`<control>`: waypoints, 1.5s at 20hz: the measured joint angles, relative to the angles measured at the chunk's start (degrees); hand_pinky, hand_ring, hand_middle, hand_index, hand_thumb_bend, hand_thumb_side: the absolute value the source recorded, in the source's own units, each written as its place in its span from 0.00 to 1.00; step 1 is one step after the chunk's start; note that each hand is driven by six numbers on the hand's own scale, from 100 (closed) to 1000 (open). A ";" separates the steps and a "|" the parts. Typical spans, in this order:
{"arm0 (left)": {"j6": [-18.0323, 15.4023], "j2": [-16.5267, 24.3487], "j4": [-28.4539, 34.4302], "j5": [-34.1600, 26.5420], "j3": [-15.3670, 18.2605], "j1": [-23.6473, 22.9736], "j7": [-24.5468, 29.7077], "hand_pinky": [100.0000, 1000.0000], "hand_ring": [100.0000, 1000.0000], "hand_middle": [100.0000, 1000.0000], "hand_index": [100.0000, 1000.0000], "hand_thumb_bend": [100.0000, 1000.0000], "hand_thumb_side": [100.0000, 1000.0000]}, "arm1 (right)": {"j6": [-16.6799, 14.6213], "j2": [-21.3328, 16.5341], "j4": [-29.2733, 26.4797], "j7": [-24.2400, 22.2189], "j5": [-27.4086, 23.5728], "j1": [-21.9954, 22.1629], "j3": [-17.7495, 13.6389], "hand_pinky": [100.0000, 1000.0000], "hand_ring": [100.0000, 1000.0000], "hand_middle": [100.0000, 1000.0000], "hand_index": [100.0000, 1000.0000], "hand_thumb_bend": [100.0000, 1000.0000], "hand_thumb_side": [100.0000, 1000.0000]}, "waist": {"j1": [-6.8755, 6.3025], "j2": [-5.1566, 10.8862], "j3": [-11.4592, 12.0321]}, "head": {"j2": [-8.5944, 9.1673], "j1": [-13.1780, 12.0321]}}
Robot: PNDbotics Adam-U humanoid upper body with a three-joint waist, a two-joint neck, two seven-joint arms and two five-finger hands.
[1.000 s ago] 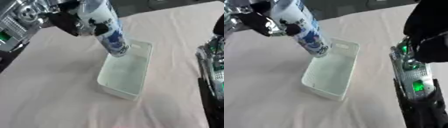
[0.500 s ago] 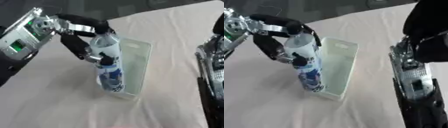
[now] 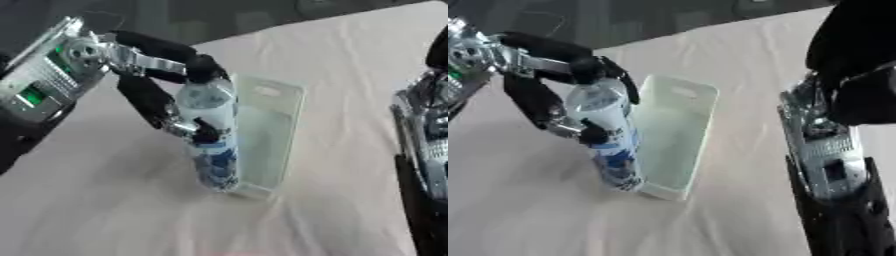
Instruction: Pick up objects on the table and place them in the box.
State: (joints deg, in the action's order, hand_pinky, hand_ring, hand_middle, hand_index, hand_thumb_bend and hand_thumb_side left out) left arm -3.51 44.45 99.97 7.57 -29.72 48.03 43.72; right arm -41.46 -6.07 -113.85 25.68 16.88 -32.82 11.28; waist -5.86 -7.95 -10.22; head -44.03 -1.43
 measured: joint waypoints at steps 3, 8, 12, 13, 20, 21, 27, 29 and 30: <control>-1.21 -0.17 -2.55 2.89 1.47 0.75 -5.54 0.62 0.72 0.82 0.88 0.14 0.72 | -0.28 1.28 0.00 -0.04 -0.19 -0.48 0.48 0.34 0.46 0.51 0.60 0.00 1.00 | -0.03 -0.52 -1.60 | 3.25 -0.01; -5.41 -2.09 -10.44 14.66 3.95 2.90 -17.35 0.65 0.75 0.85 0.91 0.27 0.71 | -1.35 3.29 0.00 -0.46 -0.74 -2.29 1.30 0.34 0.46 0.51 0.60 0.00 1.00 | -1.64 -3.37 -4.12 | 8.75 -0.90; -8.35 -3.54 -14.92 18.42 3.81 2.91 -21.88 0.80 0.86 0.93 0.98 0.56 0.88 | -1.90 3.97 0.00 -0.88 -0.77 -3.05 1.35 0.34 0.46 0.51 0.60 0.00 1.00 | -2.19 -3.95 -4.50 | 9.18 -1.34; -8.74 -3.62 -15.41 18.49 3.60 2.95 -21.56 0.88 0.91 0.96 1.00 0.63 0.91 | -2.03 3.97 0.00 -0.87 -0.77 -3.05 1.35 0.34 0.46 0.51 0.60 0.00 1.00 | -2.23 -3.95 -4.51 | 9.17 -1.34; -9.13 -3.63 -15.13 16.28 3.62 3.18 -14.43 0.92 0.93 0.98 1.00 0.38 1.00 | -2.30 3.90 0.00 -0.83 -0.69 -3.04 1.35 0.34 0.46 0.51 0.60 0.00 1.00 | -2.39 -3.58 -3.22 | 8.95 -1.01; -8.59 -3.61 -13.99 14.53 4.57 2.93 -15.00 0.94 0.94 0.94 1.00 0.66 0.22 | -2.29 3.84 0.00 -0.82 -0.66 -2.97 1.32 0.34 0.46 0.51 0.60 0.00 1.00 | -2.40 -3.41 -2.58 | 8.95 -0.69; -3.20 -0.56 3.58 -9.37 15.86 -10.04 -42.81 0.70 0.77 0.87 0.95 0.29 0.89 | -1.60 1.59 0.00 -0.20 0.31 -0.96 0.31 0.34 0.46 0.51 0.60 0.00 1.00 | -1.83 -1.64 2.79 | 9.04 1.47; -5.30 0.52 9.27 -15.91 18.23 -15.28 -54.62 0.68 0.76 0.86 0.94 0.25 0.86 | -1.05 0.37 0.00 0.23 0.65 -0.07 -0.23 0.34 0.46 0.51 0.60 0.00 1.00 | -0.84 -0.69 4.43 | 9.08 1.54; -7.42 0.53 10.92 -18.05 19.00 -17.82 -59.21 0.65 0.75 0.86 0.93 0.24 0.82 | -0.69 -0.29 0.00 0.45 0.80 0.32 -0.56 0.34 0.47 0.51 0.60 0.00 1.00 | -0.30 -0.31 5.30 | 9.08 1.64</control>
State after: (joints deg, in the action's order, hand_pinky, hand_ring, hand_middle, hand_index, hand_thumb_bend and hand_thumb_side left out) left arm -10.92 44.98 110.89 -10.48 -10.72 30.21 -15.49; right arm -42.15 -6.35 -113.85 26.14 17.68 -32.50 10.72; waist -6.16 -8.26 -4.92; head -34.95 0.21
